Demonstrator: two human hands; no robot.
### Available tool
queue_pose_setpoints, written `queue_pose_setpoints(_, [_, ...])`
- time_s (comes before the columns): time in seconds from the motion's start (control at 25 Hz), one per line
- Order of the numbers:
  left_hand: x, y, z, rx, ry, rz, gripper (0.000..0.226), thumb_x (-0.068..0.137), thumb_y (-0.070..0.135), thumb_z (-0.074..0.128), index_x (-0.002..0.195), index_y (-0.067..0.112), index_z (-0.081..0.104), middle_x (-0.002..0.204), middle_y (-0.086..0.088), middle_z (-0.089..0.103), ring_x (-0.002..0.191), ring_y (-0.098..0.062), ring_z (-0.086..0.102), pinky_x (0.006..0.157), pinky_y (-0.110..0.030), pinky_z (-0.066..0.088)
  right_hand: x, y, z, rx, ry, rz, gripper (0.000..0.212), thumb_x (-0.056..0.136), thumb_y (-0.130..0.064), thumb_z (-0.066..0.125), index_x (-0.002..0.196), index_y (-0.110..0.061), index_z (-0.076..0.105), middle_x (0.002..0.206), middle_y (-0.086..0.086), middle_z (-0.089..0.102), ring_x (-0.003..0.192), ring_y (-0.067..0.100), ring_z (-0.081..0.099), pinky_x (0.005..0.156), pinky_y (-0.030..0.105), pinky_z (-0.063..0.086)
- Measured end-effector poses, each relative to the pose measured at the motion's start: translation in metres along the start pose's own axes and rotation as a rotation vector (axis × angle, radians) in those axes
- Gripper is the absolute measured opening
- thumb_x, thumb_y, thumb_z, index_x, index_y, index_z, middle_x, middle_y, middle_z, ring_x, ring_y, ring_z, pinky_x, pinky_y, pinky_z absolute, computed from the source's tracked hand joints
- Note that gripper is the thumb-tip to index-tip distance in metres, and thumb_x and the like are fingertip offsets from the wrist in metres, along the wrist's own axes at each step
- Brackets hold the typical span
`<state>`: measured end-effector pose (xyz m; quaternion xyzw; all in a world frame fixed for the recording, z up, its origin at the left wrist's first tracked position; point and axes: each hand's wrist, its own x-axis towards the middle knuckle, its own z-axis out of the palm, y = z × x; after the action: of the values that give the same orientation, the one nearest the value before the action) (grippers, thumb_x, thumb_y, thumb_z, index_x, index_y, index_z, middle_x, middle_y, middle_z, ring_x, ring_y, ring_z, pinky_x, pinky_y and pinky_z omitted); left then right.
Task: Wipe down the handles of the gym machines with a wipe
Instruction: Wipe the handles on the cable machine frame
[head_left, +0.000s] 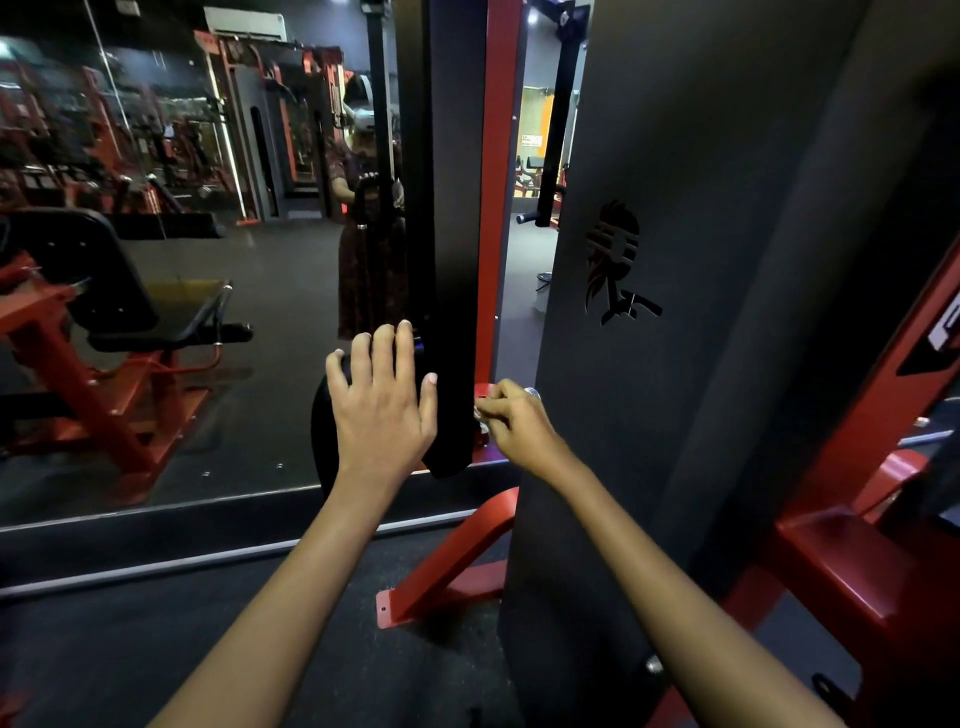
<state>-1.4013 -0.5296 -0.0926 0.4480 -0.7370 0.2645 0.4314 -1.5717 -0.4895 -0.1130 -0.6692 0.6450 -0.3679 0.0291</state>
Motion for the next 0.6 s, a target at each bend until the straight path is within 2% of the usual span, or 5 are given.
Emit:
queue_pose_setpoints(0.16, [-0.001,0.0,0.0,-0.027,0.011,-0.005,0.053,0.091,0.034,0.047,0.134,0.003,0.047,0.126,-0.015,0.052,0.116,-0.03,0.041,0.097,-0.048,0.032,-0.004,0.011,0.008,-0.182,0.011,-0.08,0.02,0.088,0.0,0.051,0.102,-0.006,0.064,0.091,-0.004,0.038,0.077,0.008,0.038,0.062,0.027,0.039])
queue_pose_setpoints(0.24, [-0.001,-0.001,0.0,-0.031,0.005,-0.005,0.054,0.091,0.035,0.047,0.134,0.003,0.047,0.127,-0.015,0.053,0.116,-0.03,0.041,0.097,-0.048,0.033,0.004,0.033,0.003,-0.197,0.069,0.023,0.015,0.089,-0.006,0.051,0.099,-0.008,0.062,0.086,-0.004,0.037,0.074,0.01,0.038,0.06,0.03,0.034])
queue_pose_setpoints(0.36, [-0.001,-0.001,0.0,-0.023,-0.004,-0.001,0.055,0.09,0.035,0.048,0.135,0.004,0.047,0.127,-0.015,0.053,0.116,-0.03,0.042,0.097,-0.048,0.034,0.014,0.052,-0.01,-0.092,0.177,0.298,0.017,0.093,-0.016,0.054,0.1,-0.005,0.066,0.085,0.001,0.041,0.074,0.015,0.044,0.063,0.026,0.033])
queue_pose_setpoints(0.52, [-0.001,-0.001,0.001,-0.024,-0.007,-0.001,0.054,0.09,0.035,0.048,0.134,0.004,0.047,0.127,-0.015,0.052,0.116,-0.031,0.044,0.097,-0.048,0.033,0.017,0.056,-0.01,-0.004,0.183,0.371,0.035,0.086,0.005,0.047,0.113,-0.005,0.066,0.095,0.006,0.057,0.085,0.016,0.053,0.062,0.007,0.034])
queue_pose_setpoints(0.6, [-0.001,-0.001,0.001,-0.016,-0.002,-0.003,0.054,0.09,0.035,0.048,0.134,0.003,0.046,0.127,-0.015,0.052,0.116,-0.031,0.043,0.097,-0.048,0.033,0.025,0.06,-0.009,0.216,0.162,0.491,0.032,0.085,0.0,0.05,0.109,-0.009,0.069,0.1,0.002,0.068,0.079,0.013,0.058,0.064,0.014,0.039])
